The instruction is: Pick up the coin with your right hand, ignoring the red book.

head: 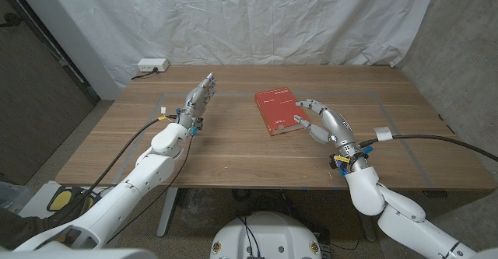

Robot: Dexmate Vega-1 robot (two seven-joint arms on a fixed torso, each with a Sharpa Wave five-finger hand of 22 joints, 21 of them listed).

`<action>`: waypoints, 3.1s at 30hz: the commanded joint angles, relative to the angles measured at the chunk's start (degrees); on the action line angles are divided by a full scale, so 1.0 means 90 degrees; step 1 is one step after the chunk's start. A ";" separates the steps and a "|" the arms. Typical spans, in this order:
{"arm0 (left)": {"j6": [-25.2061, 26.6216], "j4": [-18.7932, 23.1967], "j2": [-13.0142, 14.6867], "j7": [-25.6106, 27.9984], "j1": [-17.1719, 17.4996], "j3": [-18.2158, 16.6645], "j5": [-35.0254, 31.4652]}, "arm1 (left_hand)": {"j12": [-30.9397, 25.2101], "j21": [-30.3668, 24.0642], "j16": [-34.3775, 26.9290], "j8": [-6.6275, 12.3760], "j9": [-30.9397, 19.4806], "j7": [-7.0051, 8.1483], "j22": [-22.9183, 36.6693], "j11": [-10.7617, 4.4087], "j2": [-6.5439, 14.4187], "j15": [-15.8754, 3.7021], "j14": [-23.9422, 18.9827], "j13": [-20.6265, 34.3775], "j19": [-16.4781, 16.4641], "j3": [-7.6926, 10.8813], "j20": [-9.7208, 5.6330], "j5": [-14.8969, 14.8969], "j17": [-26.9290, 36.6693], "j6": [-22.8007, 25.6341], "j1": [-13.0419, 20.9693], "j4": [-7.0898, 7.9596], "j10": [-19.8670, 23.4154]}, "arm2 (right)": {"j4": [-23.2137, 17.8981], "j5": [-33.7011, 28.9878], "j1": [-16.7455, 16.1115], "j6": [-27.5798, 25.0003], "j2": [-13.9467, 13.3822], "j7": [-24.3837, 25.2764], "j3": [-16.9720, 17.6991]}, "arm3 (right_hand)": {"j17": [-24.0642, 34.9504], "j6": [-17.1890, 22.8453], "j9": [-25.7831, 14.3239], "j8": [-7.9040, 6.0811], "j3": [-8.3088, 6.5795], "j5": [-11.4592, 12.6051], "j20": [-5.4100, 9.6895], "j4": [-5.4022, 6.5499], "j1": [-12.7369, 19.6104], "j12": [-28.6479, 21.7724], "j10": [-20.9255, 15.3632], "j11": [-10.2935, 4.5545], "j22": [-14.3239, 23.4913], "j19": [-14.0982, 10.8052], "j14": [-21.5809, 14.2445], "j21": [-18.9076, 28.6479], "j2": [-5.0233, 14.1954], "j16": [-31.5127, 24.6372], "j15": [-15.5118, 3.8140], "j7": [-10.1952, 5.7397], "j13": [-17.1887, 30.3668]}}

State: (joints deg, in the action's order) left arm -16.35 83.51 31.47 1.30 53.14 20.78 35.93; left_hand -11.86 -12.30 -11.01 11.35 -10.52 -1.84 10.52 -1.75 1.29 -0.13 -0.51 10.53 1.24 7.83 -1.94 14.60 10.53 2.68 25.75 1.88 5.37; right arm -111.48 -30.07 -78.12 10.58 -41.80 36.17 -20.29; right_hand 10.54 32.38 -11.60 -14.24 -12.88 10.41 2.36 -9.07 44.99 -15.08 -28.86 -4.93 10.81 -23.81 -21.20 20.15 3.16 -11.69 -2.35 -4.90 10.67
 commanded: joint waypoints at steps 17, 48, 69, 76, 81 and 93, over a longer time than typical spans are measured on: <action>-0.0023 0.0085 -0.0004 -0.0012 0.0016 0.0046 -0.0044 | 0.0009 -0.0003 0.0004 0.0018 -0.0033 -0.0003 0.0030 0.0005 0.0041 -0.0034 -0.0054 0.0037 -0.0032 -0.0015 -0.0325 -0.0024 0.0019 0.0063 0.0052 -0.0015 0.0024 | -0.0161 -0.1449 0.0129 -0.0826 -0.0536 0.0515 -0.0399 | 0.0018 0.0163 -0.0016 -0.0067 -0.0023 0.0040 0.0677 0.0062 0.0078 0.0038 0.0073 -0.0028 0.0017 0.0021 -0.0007 -0.0055 -0.0013 0.0053 -0.0646 -0.0049 0.0017; -0.0032 0.0128 0.0019 0.0066 0.0061 -0.0005 -0.0050 | 0.0029 -0.0002 0.0007 -0.0006 -0.0034 -0.0005 0.0035 0.0000 0.0062 -0.0018 -0.0049 0.0039 -0.0027 -0.0038 -0.0276 -0.0051 0.0023 0.0012 0.0056 -0.0017 -0.0014 | -0.0190 -0.1986 0.0591 -0.1390 -0.0840 0.0345 -0.0897 | 0.0019 0.0186 -0.0046 -0.0019 0.0002 0.0088 0.0642 0.0053 0.0156 0.0081 0.0111 -0.0147 0.0032 0.0269 0.0076 -0.0192 -0.0110 0.0102 -0.0660 -0.0299 0.0030; -0.0023 0.0432 0.0162 0.0174 0.0298 -0.0087 -0.0070 | 0.0022 0.0001 0.0007 0.0004 -0.0035 -0.0004 0.0038 -0.0003 0.0077 -0.0027 -0.0048 0.0040 -0.0015 -0.0052 -0.0261 -0.0067 0.0025 0.0030 0.0062 -0.0020 0.0001 | -0.0093 -0.2639 0.0715 -0.1886 -0.0905 0.0391 -0.1312 | 0.0037 0.0234 -0.0101 -0.0025 0.0001 0.0127 0.0565 0.0078 0.0191 0.0153 0.0277 -0.0160 0.0045 0.0515 0.0308 -0.0313 -0.0110 0.0149 -0.0575 -0.0487 0.0045; -0.0024 0.0508 0.0182 0.0207 0.0370 -0.0102 -0.0072 | 0.0020 0.0002 0.0008 0.0003 -0.0035 0.0008 0.0039 0.0017 0.0079 -0.0023 -0.0047 0.0041 -0.0012 -0.0058 -0.0249 -0.0071 0.0026 0.0027 0.0061 -0.0021 0.0006 | -0.0047 -0.2781 0.0774 -0.2021 -0.1002 0.0310 -0.1415 | 0.0042 0.0237 -0.0120 -0.0027 -0.0010 0.0144 0.0556 0.0073 0.0223 0.0188 0.0369 -0.0197 0.0049 0.0593 0.0385 -0.0351 -0.0101 0.0158 -0.0559 -0.0514 0.0052; 0.0011 0.0569 0.0211 0.0245 0.0422 -0.0108 -0.0082 | 0.0019 0.0001 0.0007 0.0004 -0.0035 0.0007 0.0040 0.0011 0.0081 -0.0022 -0.0049 0.0041 -0.0012 -0.0062 -0.0241 -0.0074 0.0026 0.0029 0.0061 -0.0021 0.0008 | 0.0036 -0.2868 0.0842 -0.2086 -0.1012 0.0326 -0.1495 | 0.0046 0.0229 -0.0128 -0.0024 -0.0014 0.0151 0.0542 0.0075 0.0233 0.0199 0.0402 -0.0205 0.0051 0.0629 0.0415 -0.0369 -0.0096 0.0159 -0.0549 -0.0519 0.0055; 0.0037 0.0712 0.0259 0.0314 0.0486 -0.0134 -0.0119 | 0.0020 0.0002 0.0008 0.0005 -0.0036 0.0001 0.0041 -0.0019 0.0085 -0.0020 -0.0045 0.0042 -0.0005 -0.0070 -0.0228 -0.0080 0.0027 0.0031 0.0062 -0.0022 0.0004 | 0.0290 -0.3058 0.1101 -0.2153 -0.1020 0.0294 -0.1726 | 0.0057 0.0246 -0.0145 -0.0033 -0.0029 0.0168 0.0535 0.0078 0.0261 0.0201 0.0419 -0.0201 0.0056 0.0658 0.0436 -0.0386 -0.0071 0.0142 -0.0555 -0.0545 0.0063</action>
State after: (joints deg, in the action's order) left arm -16.28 88.58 33.33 3.57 56.83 19.81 35.19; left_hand -11.65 -12.31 -11.01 11.35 -10.52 -1.85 10.81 -1.75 1.52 -0.13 -0.51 10.80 1.24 7.43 -1.94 13.94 10.52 2.68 25.98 1.80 5.37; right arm -110.60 -55.89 -70.03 -7.98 -50.77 39.08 -34.14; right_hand 10.81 34.38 -12.67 -14.41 -12.89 11.47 2.46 -8.59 46.90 -13.30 -25.15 -6.75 11.07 -18.35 -17.47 16.73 2.36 -10.36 -2.35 -9.43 11.08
